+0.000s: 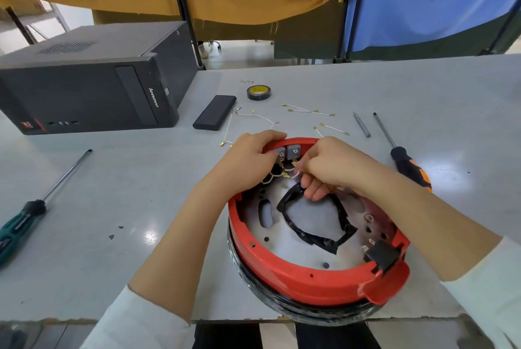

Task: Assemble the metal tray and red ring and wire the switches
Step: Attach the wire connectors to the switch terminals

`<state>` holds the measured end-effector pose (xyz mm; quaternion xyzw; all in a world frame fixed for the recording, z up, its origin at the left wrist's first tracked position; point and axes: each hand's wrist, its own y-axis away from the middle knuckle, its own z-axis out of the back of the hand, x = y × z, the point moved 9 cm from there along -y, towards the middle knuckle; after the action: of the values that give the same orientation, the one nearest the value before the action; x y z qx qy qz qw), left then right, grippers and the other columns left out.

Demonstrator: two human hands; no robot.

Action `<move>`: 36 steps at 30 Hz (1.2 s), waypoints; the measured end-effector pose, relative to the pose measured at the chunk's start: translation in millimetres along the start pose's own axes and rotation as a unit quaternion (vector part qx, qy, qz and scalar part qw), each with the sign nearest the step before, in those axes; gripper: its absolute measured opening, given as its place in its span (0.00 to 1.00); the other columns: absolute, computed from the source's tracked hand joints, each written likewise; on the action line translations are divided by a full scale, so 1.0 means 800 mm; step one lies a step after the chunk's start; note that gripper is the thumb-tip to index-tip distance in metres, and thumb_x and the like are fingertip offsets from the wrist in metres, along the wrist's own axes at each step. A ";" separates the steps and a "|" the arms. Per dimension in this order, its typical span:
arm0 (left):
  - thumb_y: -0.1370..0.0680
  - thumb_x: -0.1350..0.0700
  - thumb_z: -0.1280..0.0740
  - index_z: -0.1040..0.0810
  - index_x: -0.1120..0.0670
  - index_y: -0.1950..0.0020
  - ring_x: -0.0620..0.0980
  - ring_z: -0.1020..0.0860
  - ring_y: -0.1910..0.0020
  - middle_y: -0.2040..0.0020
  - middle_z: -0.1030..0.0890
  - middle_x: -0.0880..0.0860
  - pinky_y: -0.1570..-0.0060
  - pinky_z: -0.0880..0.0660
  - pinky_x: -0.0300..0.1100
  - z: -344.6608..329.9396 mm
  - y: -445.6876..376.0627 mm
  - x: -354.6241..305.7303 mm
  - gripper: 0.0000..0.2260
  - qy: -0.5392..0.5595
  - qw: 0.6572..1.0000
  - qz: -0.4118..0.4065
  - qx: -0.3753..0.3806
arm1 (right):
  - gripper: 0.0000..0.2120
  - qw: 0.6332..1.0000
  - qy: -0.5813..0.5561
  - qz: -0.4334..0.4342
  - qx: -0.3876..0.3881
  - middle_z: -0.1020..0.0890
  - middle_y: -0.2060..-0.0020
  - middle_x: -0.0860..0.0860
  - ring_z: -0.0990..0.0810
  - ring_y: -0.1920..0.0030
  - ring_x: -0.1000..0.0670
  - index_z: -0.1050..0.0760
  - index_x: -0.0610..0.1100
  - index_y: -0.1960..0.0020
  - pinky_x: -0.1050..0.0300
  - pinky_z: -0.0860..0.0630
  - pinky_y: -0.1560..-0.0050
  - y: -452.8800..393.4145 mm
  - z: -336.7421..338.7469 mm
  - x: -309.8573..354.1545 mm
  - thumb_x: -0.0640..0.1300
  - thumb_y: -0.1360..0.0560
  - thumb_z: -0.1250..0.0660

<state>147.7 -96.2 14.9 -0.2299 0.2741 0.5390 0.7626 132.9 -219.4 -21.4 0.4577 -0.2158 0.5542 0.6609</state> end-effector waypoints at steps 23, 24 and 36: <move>0.20 0.60 0.39 0.25 0.46 0.35 0.44 0.25 0.55 0.45 0.20 0.48 0.52 0.30 0.39 -0.005 -0.004 0.019 0.16 0.112 0.993 0.034 0.005 | 0.09 0.997 -0.074 -0.027 -0.007 0.23 0.73 0.41 0.21 0.72 0.43 0.26 0.31 0.50 0.57 0.23 0.76 0.009 -0.001 0.003 0.32 0.21 0.44; 0.20 0.61 0.39 0.25 0.46 0.35 0.46 0.25 0.53 0.44 0.20 0.49 0.51 0.30 0.39 -0.005 -0.004 0.019 0.16 0.114 0.993 0.036 0.006 | 0.09 0.997 -0.071 -0.025 -0.009 0.23 0.73 0.41 0.21 0.72 0.43 0.26 0.31 0.50 0.57 0.22 0.76 0.009 0.000 0.004 0.32 0.21 0.44; 0.20 0.61 0.39 0.25 0.47 0.35 0.51 0.22 0.51 0.44 0.19 0.51 0.50 0.27 0.43 -0.006 -0.002 0.018 0.16 0.118 0.992 0.040 0.009 | 0.07 0.996 -0.086 -0.021 -0.007 0.23 0.79 0.44 0.20 0.77 0.47 0.26 0.32 0.54 0.58 0.21 0.77 0.006 0.000 0.002 0.33 0.21 0.42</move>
<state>152.3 -89.7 1.9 -0.2739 0.3763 0.5357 0.7045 129.2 -218.5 -18.1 0.5031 -0.2659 0.4978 0.6545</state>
